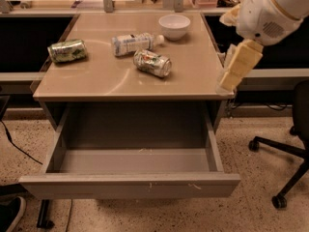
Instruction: Place 7up can into top drawer
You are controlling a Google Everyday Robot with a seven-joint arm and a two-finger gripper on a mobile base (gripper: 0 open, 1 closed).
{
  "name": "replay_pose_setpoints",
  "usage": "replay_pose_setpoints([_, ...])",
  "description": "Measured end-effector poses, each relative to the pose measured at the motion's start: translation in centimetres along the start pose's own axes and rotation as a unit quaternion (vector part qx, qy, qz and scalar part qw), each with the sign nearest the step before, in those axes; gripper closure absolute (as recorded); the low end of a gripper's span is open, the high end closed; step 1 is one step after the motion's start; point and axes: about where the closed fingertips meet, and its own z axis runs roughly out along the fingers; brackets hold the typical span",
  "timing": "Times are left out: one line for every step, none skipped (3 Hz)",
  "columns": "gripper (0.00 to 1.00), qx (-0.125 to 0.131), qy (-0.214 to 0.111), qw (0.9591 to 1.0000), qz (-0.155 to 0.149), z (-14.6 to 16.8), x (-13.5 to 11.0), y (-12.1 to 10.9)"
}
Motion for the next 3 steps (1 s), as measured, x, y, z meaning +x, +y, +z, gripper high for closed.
replay_pose_setpoints([0.00, -0.025, -0.055, 0.9979, -0.020, 4.0, -4.5, -3.2])
replay_pose_setpoints([0.00, -0.056, -0.083, 0.9943, -0.037, 7.9, -8.5, -5.3])
replay_pose_setpoints([0.00, -0.057, -0.088, 0.9935, -0.042, 8.4, -9.3, -5.7])
